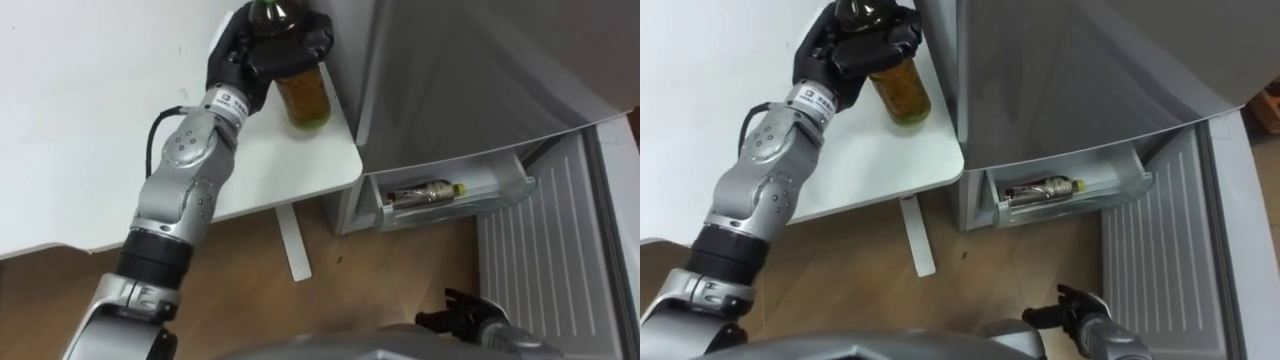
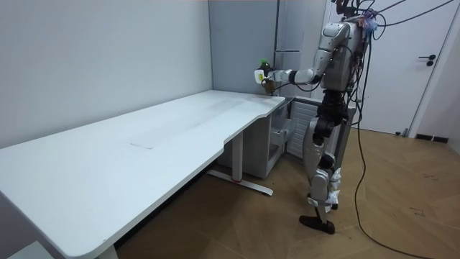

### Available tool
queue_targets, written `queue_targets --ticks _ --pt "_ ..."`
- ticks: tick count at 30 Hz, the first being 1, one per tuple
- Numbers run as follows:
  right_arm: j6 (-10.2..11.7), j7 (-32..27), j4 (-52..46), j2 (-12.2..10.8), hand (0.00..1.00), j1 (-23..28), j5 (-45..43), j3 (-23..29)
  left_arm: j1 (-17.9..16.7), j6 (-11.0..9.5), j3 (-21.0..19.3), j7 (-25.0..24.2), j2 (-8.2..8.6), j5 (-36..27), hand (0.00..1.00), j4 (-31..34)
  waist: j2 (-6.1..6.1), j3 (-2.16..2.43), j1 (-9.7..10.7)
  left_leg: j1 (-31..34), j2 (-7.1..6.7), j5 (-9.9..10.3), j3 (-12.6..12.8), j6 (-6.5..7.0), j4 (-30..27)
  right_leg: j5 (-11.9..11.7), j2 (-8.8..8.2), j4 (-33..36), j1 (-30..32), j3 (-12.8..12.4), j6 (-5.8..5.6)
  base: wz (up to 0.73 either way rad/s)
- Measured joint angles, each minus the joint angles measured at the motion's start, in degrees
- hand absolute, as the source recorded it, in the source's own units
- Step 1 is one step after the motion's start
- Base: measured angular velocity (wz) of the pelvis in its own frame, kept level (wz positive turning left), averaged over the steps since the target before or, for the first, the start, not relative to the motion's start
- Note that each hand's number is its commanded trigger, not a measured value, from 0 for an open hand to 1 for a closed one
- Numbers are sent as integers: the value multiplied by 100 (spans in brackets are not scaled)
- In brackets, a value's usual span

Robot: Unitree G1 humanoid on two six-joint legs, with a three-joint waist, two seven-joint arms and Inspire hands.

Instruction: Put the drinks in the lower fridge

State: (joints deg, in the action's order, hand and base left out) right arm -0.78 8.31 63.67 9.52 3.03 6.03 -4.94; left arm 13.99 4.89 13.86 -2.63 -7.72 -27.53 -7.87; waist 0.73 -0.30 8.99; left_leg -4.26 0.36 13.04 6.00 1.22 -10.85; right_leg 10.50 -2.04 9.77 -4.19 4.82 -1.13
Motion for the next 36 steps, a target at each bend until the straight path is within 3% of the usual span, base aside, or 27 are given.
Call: queue_targets --ticks 4,15,25,27,28,29,30,31,32,34,36 --pt "-3 2 -201 -15 0 -59 -4 -288 -7 -1 371 -41 17 -63 100 336 1 0 -8 27 -3 0 -1 0 -8 0 -6 2 20 41 0 0" --pt "-2 9 -449 -21 0 -137 22 -734 -21 -9 795 -149 -4 -112 100 347 59 -17 -113 89 -9 0 0 0 -5 0 -43 4 28 178 -1 7" --pt "23 -135 -593 25 0 -159 127 -1053 -37 -143 1260 -187 -115 -332 100 345 125 -23 -133 61 -25 -1 -25 2 6 0 -74 16 -15 -10 -1 5" --pt "27 -193 -695 42 0 -171 124 -1103 -47 -157 1378 -187 -197 -455 100 343 113 -30 -137 24 -8 -8 -176 9 19 3 -57 208 90 17 -3 -5" --pt "43 -225 -776 53 0 -160 119 -1132 -97 -183 1404 -187 -196 -490 100 328 54 -57 -141 -33 70 -15 -498 20 38 126 24 564 339 -7 -14 -21" --pt "84 -235 -867 46 0 -161 120 -1141 -164 -285 1418 -198 -267 -593 100 326 77 -47 -155 -19 87 -13 -733 17 1 -20 149 233 554 -179 96 -26" --pt "105 -244 -913 52 0 -164 121 -1143 -205 -351 1417 -215 -321 -672 100 326 114 -43 -146 -10 56 -6 -757 13 -12 -324 143 -44 664 -212 100 0" --pt "130 -290 -1005 175 0 -86 126 -1150 -318 -395 1458 -260 -308 -767 100 294 -8 -13 -12 4 95 17 -757 0 -6 -437 139 0 582 -89 101 36" --pt "122 -358 -1027 265 0 -62 127 -1191 -335 -394 1534 -270 -303 -923 100 290 -55 -24 47 -12 104 16 -586 -2 17 -441 135 0 520 -85 105 44" --pt "103 -398 -1034 274 0 -72 120 -1240 -335 -393 1635 -282 -302 -1031 100 252 -46 -27 35 -29 119 11 -232 -8 7 -440 142 -6 460 -275 105 16" --pt "129 -386 -1057 249 0 -75 122 -1257 -335 -392 1718 -282 -266 -1050 100 218 -37 -29 55 -111 127 8 -143 -8 52 -433 170 -4 437 -318 94 6"
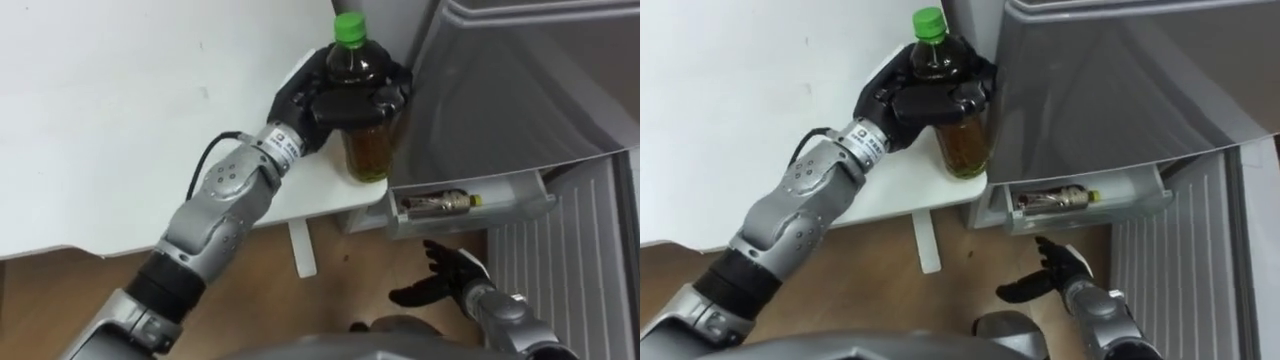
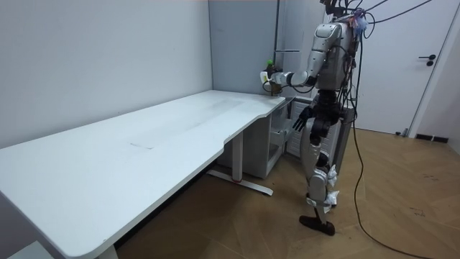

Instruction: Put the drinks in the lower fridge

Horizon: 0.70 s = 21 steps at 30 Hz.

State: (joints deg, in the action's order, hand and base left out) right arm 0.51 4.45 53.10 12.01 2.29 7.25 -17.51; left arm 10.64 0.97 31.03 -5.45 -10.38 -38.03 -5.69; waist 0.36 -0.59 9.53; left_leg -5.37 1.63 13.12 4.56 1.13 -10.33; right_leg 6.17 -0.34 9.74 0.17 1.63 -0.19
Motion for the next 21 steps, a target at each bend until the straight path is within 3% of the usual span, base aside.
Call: queue_targets --ticks 5,9,14,15,16,17,18,19,20,21 --pt "18 3 -27 -12 0 83 89 24 -1 -15 129 -10 2 280 100 8 28 -9 19 -99 -38 0 12 0 92 1 -5 7 -53 24 -2 -3" --pt "82 75 -198 -7 0 119 124 76 -45 -117 167 -36 -155 850 100 96 92 -43 -46 -117 -45 0 116 1 99 2 -11 12 -61 26 -5 -10" --pt "197 116 -233 -14 0 129 150 133 -433 -282 32 -148 -302 1552 100 492 124 -26 -98 -122 -42 0 175 1 45 2 -43 8 -63 54 -4 -6" --pt "200 116 -249 -18 0 140 153 133 -506 -297 -5 -148 -325 1609 100 544 134 -26 -112 -104 -46 1 209 -1 -15 1 -74 -3 -87 8 -5 -11" --pt "231 109 -273 -45 0 178 178 138 -651 -326 -109 -153 -361 1708 100 611 218 -31 -136 62 -83 20 347 -29 -463 0 -181 -20 -160 -179 -6 6" --pt "329 73 -250 -55 0 262 300 143 -702 -344 -161 -153 -348 1794 100 617 306 -35 -174 317 -102 84 404 -105 -414 -1 -267 -12 -174 -508 -8 27" --pt "363 56 -240 -48 0 306 399 183 -678 -356 -162 -152 -341 1825 100 619 260 -8 -172 456 -62 -18 410 -136 -86 21 -279 9 -154 -560 -44 56" --pt "356 54 -144 -96 0 387 490 291 -701 -453 -168 -149 -365 1868 100 623 316 58 -234 589 -47 -258 656 66 48 166 -368 50 -109 -546 -240 37" --pt "348 79 -129 -130 0 474 497 366 -787 -588 -231 -126 -410 1948 100 617 339 60 -430 505 -60 -268 786 93 36 225 -359 83 -98 -336 -311 10" --pt "350 85 -138 -135 0 501 500 368 -849 -647 -313 -123 -449 1986 100 605 342 56 -522 451 -61 -268 778 93 12 227 -348 61 -131 -257 -306 -30"
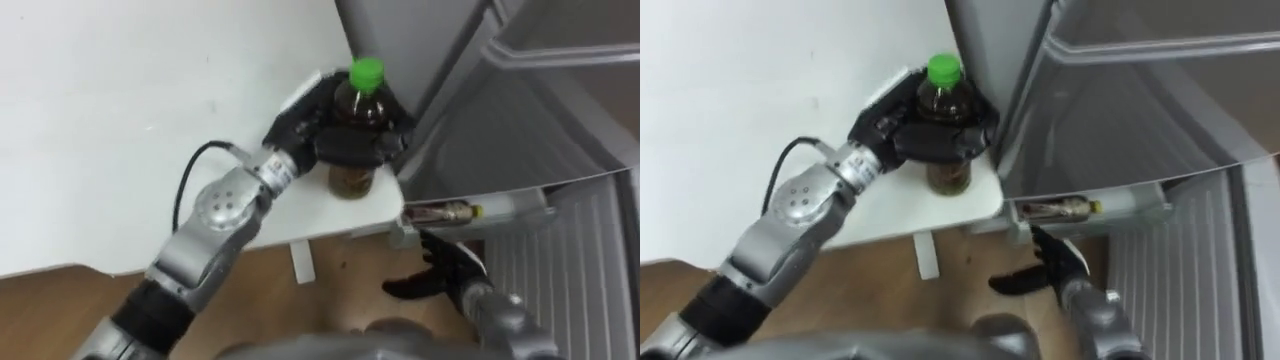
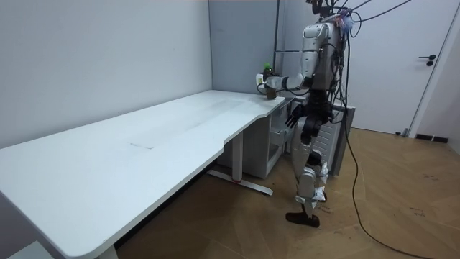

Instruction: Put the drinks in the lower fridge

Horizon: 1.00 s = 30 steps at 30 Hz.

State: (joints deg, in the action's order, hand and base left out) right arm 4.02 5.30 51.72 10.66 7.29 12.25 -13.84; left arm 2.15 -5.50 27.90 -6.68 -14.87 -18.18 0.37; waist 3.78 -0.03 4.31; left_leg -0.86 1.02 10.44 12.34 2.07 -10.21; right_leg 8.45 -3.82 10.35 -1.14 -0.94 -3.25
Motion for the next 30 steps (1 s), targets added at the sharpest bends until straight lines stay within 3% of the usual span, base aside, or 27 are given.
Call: queue_targets --ticks 2,5,11,21,30 --pt "75 -45 -156 4 0 97 6 106 -231 -62 -459 143 1 231 100 -4 -55 -5 -146 -110 -29 6 -191 -6 -55 -86 -10 -153 -213 277 59 -26" --pt "151 -158 -168 16 0 90 7 180 -413 -126 -1051 372 180 548 100 0 -138 -19 -149 -88 -87 10 -213 -11 -47 -65 -18 -249 -295 420 34 4" --pt "156 -145 -154 -8 0 132 -3 228 -642 -230 -1513 955 369 958 100 0 -124 -30 -168 -31 -65 53 -344 -88 -56 51 16 -199 -251 638 90 4" --pt "175 -126 -112 -14 0 190 77 375 -737 -310 -1552 1012 324 966 100 2 -89 -4 -282 50 -55 46 -386 -93 -151 56 19 -145 -176 696 100 2" --pt "140 152 -88 11 0 53 -45 371 -722 -318 -1086 -167 150 -51 100 46 -184 11 -218 192 -63 57 -469 -78 -217 55 -5 -52 -89 832 100 5"
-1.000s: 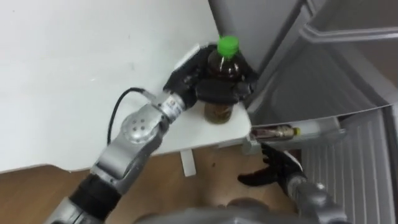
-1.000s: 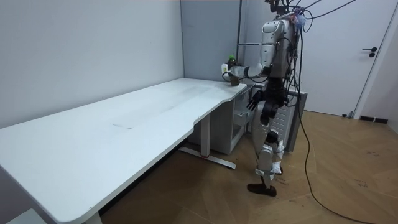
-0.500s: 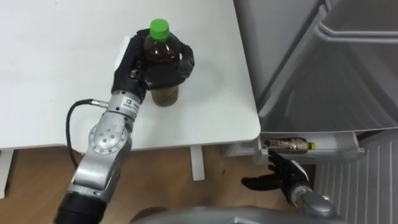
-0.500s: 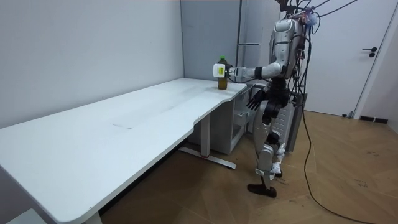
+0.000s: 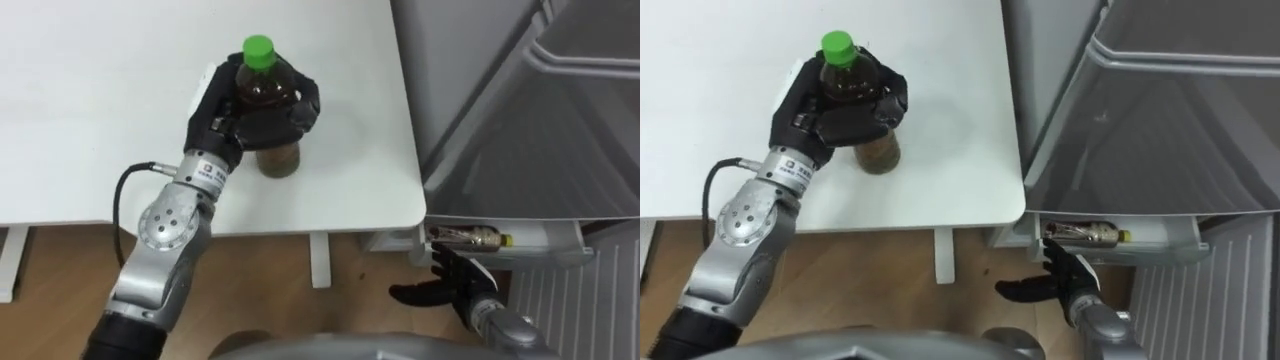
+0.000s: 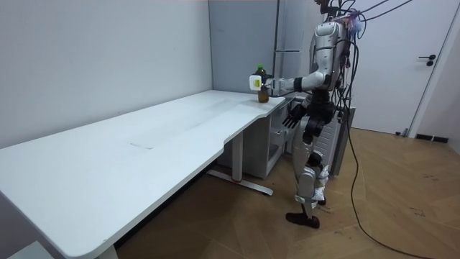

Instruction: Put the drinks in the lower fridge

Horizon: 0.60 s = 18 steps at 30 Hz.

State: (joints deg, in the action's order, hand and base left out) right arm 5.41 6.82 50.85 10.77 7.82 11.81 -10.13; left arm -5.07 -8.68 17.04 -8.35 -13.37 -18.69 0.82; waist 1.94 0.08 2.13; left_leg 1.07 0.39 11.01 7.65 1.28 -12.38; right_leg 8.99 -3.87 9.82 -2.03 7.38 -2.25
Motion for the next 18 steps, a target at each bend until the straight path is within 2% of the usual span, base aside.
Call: queue_targets --ticks 3,5,10,12,15,17,18 --pt "-6 97 -94 43 0 -44 -64 -5 38 33 253 -440 -176 -253 100 22 -79 -15 126 33 -5 13 1 15 -65 0 -16 6 3 33 0 2" --pt "-20 184 -265 85 0 -33 -84 -4 42 146 395 -861 -312 -678 100 27 -152 -29 252 31 -11 14 -5 17 -77 0 -25 6 0 40 -1 -2" --pt "-58 327 -326 204 0 -77 -90 -1 40 358 668 -1579 -516 -1288 100 23 -258 -78 395 52 5 13 27 19 -99 7 -22 115 118 10 0 -6" --pt "-123 421 -325 297 0 -92 -90 4 39 466 709 -1895 -556 -1379 100 27 -261 -74 441 124 2 13 27 20 -128 18 -25 116 170 5 -2 -2" --pt "-259 509 -312 367 0 -114 -79 9 19 790 876 -2134 -575 -1572 100 32 -270 -65 520 132 1 9 31 21 -132 24 -15 107 181 -26 2 0" --pt "-362 589 -218 367 0 -141 -79 12 5 1103 952 -2382 -610 -1577 100 32 -263 -69 561 133 4 9 50 20 -125 31 -10 107 196 -78 2 -4" --pt "-404 594 -199 366 0 -145 -79 6 10 1149 982 -2444 -637 -1604 100 32 -273 -63 565 138 5 9 50 20 -126 31 -10 107 196 -74 3 -4"
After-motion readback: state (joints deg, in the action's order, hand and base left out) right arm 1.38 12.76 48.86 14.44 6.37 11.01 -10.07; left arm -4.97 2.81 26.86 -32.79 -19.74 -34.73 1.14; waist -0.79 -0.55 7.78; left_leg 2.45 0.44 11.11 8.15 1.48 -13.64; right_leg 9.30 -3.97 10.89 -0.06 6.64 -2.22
